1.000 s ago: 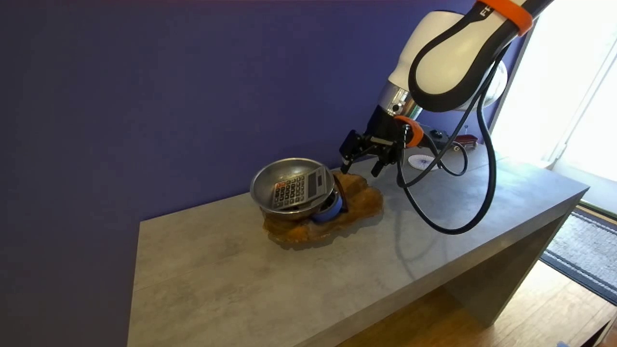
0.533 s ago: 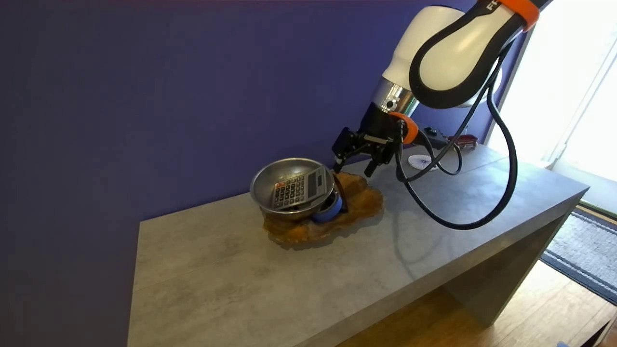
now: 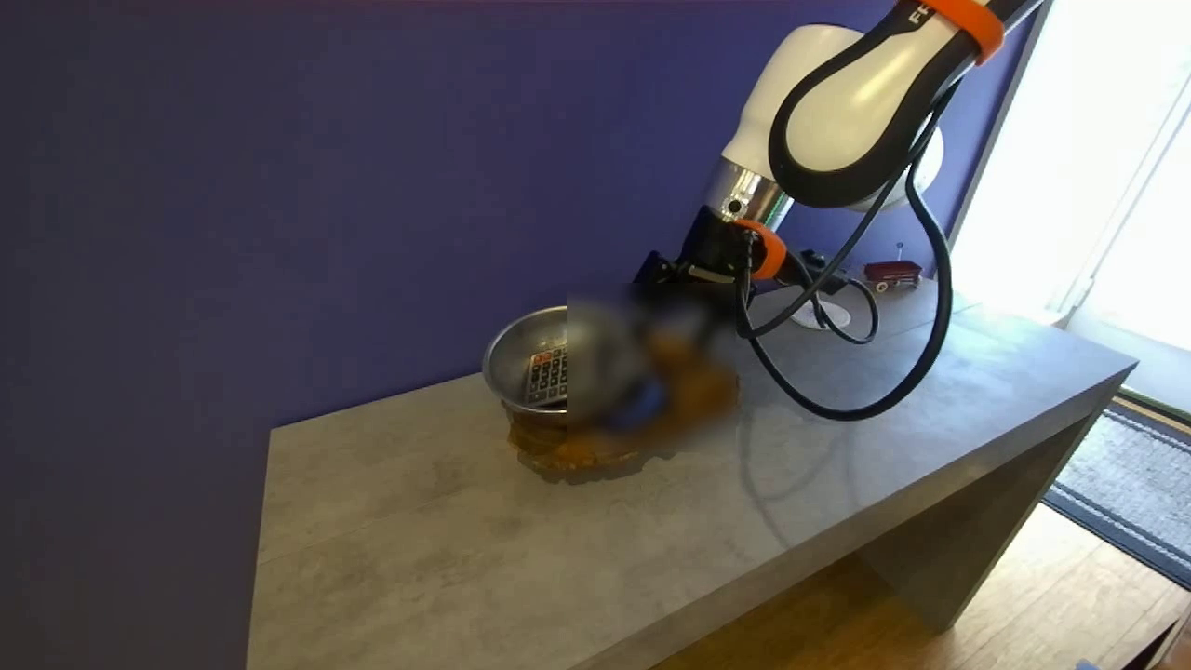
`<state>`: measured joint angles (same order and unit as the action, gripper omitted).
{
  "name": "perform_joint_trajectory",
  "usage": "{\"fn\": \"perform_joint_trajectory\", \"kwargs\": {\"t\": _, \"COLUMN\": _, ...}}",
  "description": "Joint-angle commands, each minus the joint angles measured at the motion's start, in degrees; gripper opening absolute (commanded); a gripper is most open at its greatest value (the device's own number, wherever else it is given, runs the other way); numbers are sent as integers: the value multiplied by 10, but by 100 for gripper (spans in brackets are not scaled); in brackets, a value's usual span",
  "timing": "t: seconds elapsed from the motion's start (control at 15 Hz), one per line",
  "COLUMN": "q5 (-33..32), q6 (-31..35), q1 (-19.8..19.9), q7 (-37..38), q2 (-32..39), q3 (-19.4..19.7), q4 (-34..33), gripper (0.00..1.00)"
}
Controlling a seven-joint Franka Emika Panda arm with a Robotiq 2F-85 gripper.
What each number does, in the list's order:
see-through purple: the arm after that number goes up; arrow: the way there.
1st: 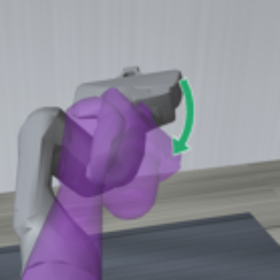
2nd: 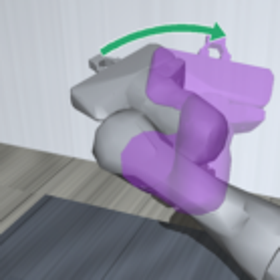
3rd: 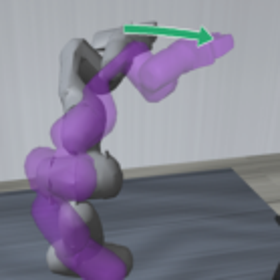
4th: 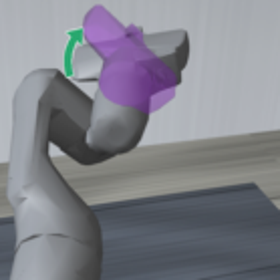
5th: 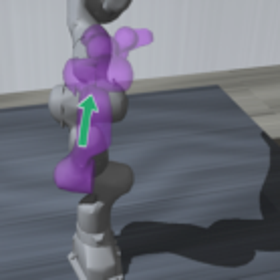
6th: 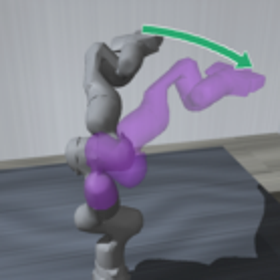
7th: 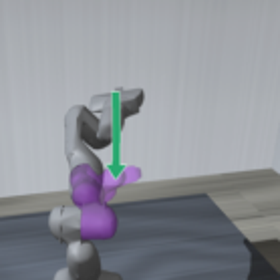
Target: Move the wooden tray to the left.
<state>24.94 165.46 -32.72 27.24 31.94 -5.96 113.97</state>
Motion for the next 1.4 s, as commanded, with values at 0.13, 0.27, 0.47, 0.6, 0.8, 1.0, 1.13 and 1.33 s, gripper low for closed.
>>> {"fn": "perform_joint_trajectory", "kwargs": {"t": 0.13, "q5": -41, "q6": -30, "q1": 2, "q7": 55, "q2": 45, "q3": 5, "q4": -53, "gripper": 100}}
{"fn": "perform_joint_trajectory", "kwargs": {"t": 0.27, "q5": -54, "q6": -45, "q1": -5, "q7": 73, "q2": 53, "q3": 13, "q4": -64, "gripper": 100}}
{"fn": "perform_joint_trajectory", "kwargs": {"t": 0.47, "q5": -70, "q6": -58, "q1": -6, "q7": 89, "q2": 67, "q3": 14, "q4": -84, "gripper": 100}}
{"fn": "perform_joint_trajectory", "kwargs": {"t": 0.6, "q5": -82, "q6": -67, "q1": -9, "q7": 102, "q2": 74, "q3": 17, "q4": -96, "gripper": 100}}
{"fn": "perform_joint_trajectory", "kwargs": {"t": 0.8, "q5": -89, "q6": -68, "q1": -5, "q7": 111, "q2": 74, "q3": 15, "q4": -97, "gripper": 84}}
{"fn": "perform_joint_trajectory", "kwargs": {"t": 1.0, "q5": -88, "q6": -61, "q1": 0, "q7": 113, "q2": 70, "q3": 9, "q4": -94, "gripper": 63}}
{"fn": "perform_joint_trajectory", "kwargs": {"t": 1.13, "q5": -83, "q6": -54, "q1": 9, "q7": 105, "q2": 65, "q3": 2, "q4": -88, "gripper": 78}}
{"fn": "perform_joint_trajectory", "kwargs": {"t": 1.33, "q5": -71, "q6": 16, "q1": 55, "q7": 28, "q2": 54, "q3": -37, "q4": -66, "gripper": 98}}
